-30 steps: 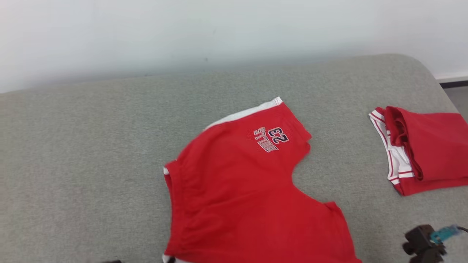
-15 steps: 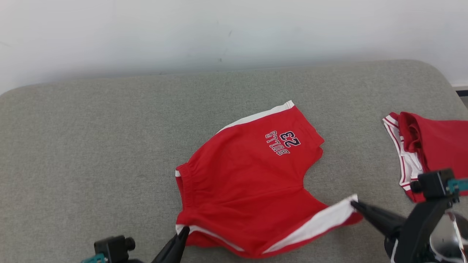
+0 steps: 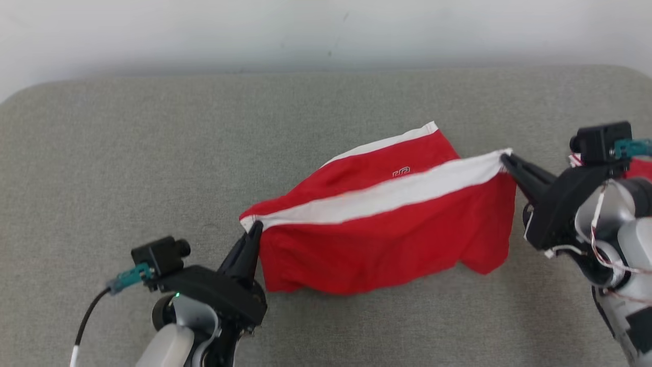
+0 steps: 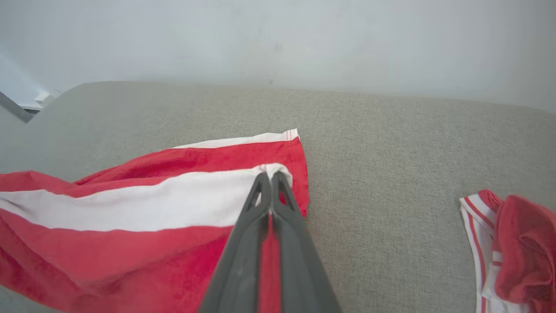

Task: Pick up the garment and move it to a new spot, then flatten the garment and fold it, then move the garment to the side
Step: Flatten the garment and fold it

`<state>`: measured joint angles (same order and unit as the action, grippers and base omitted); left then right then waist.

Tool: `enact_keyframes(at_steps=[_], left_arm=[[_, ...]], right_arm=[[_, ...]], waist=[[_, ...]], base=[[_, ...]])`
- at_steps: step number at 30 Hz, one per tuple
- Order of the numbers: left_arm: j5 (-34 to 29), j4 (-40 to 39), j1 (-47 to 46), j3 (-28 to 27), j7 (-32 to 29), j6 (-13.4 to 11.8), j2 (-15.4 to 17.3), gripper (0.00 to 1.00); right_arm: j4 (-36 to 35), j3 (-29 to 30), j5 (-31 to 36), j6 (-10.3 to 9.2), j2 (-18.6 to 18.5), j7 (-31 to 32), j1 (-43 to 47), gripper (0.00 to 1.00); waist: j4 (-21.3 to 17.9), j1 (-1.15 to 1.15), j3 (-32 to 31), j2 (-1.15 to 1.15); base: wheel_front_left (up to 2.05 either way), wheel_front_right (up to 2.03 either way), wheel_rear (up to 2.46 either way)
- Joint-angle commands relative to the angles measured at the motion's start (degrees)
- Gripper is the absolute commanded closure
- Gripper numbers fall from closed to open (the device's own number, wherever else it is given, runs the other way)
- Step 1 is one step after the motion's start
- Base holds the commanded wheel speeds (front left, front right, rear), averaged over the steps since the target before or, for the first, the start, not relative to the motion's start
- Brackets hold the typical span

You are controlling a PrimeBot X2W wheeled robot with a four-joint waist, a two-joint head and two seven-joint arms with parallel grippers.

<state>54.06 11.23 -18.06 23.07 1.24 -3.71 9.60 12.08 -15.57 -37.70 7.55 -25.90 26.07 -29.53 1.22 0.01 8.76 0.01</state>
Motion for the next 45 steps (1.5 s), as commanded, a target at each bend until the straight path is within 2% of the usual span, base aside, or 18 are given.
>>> enact_keyframes(at_steps=[1,10,19,20,21,22,32,37,42,45], left_arm=[[-0.4,1.6,-2.8,-0.1,0.6,-0.3,-1.0,1.00],[-2.3,7.6,-11.7,1.2,2.0,-0.4,-3.9,1.00],[-2.2,11.6,-16.0,1.7,4.2,-0.2,-5.3,1.00],[-2.2,12.0,-16.5,1.7,4.6,-0.1,-5.4,0.86],[-2.5,12.5,-16.8,1.8,5.2,-0.1,-5.5,0.65],[-3.0,12.8,-17.3,2.0,5.9,0.2,-5.6,0.00],[-5.5,16.3,-16.9,2.3,11.7,2.2,-4.6,0.00],[-8.9,13.9,-13.7,-0.9,13.9,3.1,-3.4,0.00],[-17.6,6.2,-7.0,-8.2,13.9,4.0,-3.4,0.00],[-25.4,2.2,-3.1,-10.9,13.9,4.9,-3.3,0.00]], right_arm=[[3.2,-0.7,1.7,-0.14,0.2,-1.5,-3.3,1.00],[17.4,-2.7,7.4,-0.14,1.3,-8.3,-16.5,1.00],[26.5,-4.4,8.6,-0.14,2.7,-12.3,-23.3,1.00],[27.4,-4.7,8.7,-0.14,3.0,-12.9,-23.8,0.59],[28.3,-5.1,8.7,-0.14,3.3,-13.3,-24.2,0.05],[29.1,-5.4,8.6,-0.14,3.6,-13.9,-24.7,0.00],[32.8,-10.6,4.5,-0.14,3.8,-17.1,-26.2,0.00],[34.1,-11.7,1.3,-0.14,2.4,-16.9,-24.4,0.00],[36.2,-12.4,-0.7,-0.14,1.7,-15.2,-22.5,0.00],[37.9,-11.9,-1.9,-0.14,1.8,-15.2,-21.7,0.00]], waist=[[1.5,-0.01,2.7,-0.01],[3.9,-0.01,9.1,-0.01],[5.7,-0.01,12.3,-0.01],[5.8,-0.01,12.5,-0.01],[5.9,-0.01,12.6,-0.01],[6.0,-0.01,12.7,-0.01],[5.6,-0.01,10.3,-0.01],[5.4,-0.01,8.0,-0.01],[5.6,-0.01,7.0,-0.01],[6.2,-0.01,7.1,-0.01]], base=[[0.00,0.00,0.00],[0.00,0.00,0.00],[0.00,0.00,0.00],[0.00,0.00,0.00],[0.00,0.00,0.00],[0.00,0.00,0.00],[0.00,0.00,0.00],[0.00,0.00,0.00],[0.00,0.00,0.00],[0.00,0.00,0.00]])
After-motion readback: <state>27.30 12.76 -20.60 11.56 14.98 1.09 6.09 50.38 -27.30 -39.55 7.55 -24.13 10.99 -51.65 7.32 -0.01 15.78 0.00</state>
